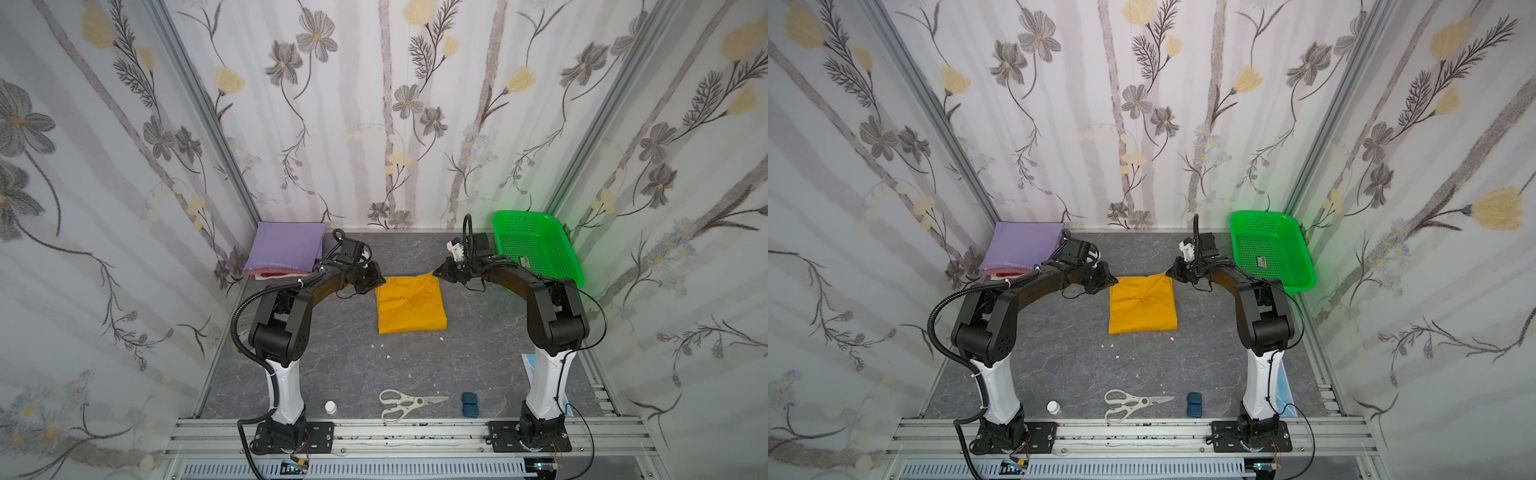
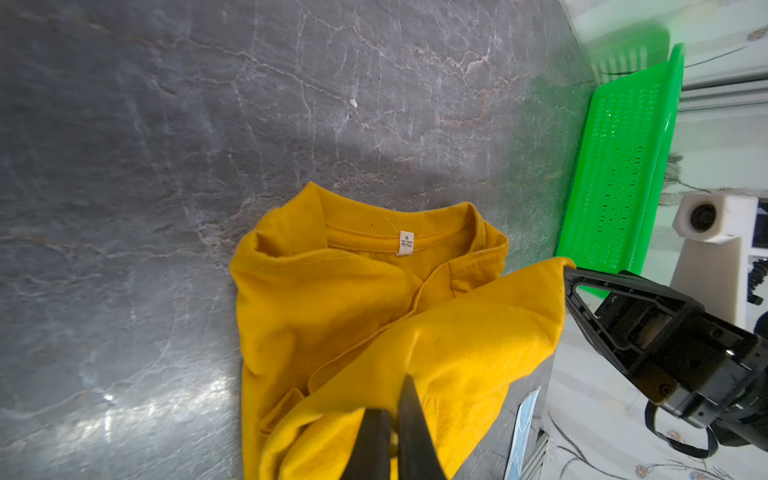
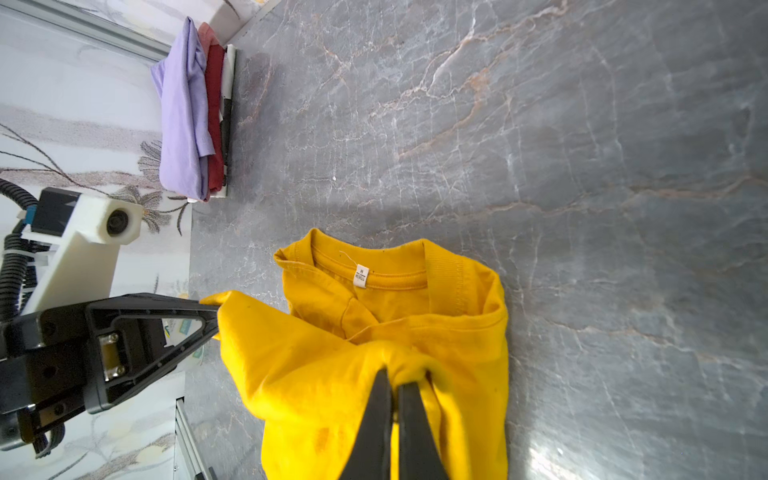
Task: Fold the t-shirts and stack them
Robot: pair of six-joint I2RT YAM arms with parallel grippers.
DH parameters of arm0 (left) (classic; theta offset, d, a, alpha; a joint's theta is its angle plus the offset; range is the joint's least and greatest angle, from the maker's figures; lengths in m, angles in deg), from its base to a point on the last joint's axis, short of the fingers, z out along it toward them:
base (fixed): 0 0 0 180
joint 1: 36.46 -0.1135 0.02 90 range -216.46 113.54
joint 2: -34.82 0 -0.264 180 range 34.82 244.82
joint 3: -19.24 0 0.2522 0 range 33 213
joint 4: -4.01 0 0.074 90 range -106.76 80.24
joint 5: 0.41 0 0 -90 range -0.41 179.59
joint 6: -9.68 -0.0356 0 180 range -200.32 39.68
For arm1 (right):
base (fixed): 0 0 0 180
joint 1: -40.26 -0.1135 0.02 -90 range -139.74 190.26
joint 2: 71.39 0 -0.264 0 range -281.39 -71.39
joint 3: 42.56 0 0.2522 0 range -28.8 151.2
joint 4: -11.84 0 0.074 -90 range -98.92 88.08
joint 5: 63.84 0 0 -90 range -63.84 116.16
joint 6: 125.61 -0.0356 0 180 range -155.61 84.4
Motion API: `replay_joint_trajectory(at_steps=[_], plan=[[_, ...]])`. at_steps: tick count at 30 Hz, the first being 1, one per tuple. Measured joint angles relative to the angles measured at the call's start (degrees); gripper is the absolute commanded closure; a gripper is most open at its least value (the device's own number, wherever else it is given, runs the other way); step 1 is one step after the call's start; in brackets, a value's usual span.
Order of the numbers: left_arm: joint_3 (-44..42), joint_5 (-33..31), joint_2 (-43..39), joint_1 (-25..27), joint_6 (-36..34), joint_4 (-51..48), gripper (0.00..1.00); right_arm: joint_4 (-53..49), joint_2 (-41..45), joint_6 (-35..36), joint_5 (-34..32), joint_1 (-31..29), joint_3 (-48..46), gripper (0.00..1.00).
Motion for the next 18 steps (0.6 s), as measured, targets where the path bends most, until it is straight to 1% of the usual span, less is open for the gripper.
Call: replay_joint_trajectory(at_steps=[1, 5, 6, 7, 8, 9, 10, 11, 12, 15, 18], plan=[[-0.24, 0.0, -0.13, -0.2, 0.26, 0.0, 1.0, -0.39, -0.39, 0.13, 0.04, 0.0, 0.66, 0.83], [-0.37, 0.26, 0.0, -0.68, 0.59, 0.22, 1.0, -1.64, -2.19, 0.28, 0.26, -0.02, 3.19, 0.37], [-0.2, 0.37, 0.31, -0.72, 0.61, 0.26, 0.98, -1.9, -2.51, 0.31, 0.24, 0.0, 3.69, 0.27], [0.02, 0.48, 0.81, -0.79, 0.61, 0.66, 0.87, -2.14, -2.69, 0.33, 0.24, 0.0, 4.09, 0.18], [0.04, 0.72, 1.2, -0.92, 0.66, 1.01, 0.64, -2.36, -2.69, 0.37, 0.24, 0.0, 4.37, 0.08], [0.04, 0.85, 1.36, -1.09, 0.81, 0.98, 0.37, -2.45, -2.69, 0.57, 0.24, 0.0, 4.63, 0.02], [0.04, 0.92, 1.36, -1.36, 0.98, 1.05, 0.17, -2.4, -2.62, 0.98, 0.26, -0.02, 5.03, 0.0], [0.04, 0.92, 1.29, -1.68, 1.18, 1.27, 0.04, -2.49, -2.43, 1.6, 0.24, -0.02, 5.31, 0.0], [0.0, 0.79, 1.05, -1.95, 1.33, 1.46, 0.0, -2.67, -2.12, 1.95, 0.22, -0.02, 5.44, 0.0], [-1.99, -0.42, -1.51, -3.02, 2.34, 2.69, 0.0, -3.98, 0.07, 4.07, 0.22, -0.04, 5.44, 0.0], [-3.13, 0.33, -3.43, -4.24, 3.13, 5.44, 0.0, -2.73, 2.6, 5.05, 1.09, -0.46, 2.67, 0.0]])
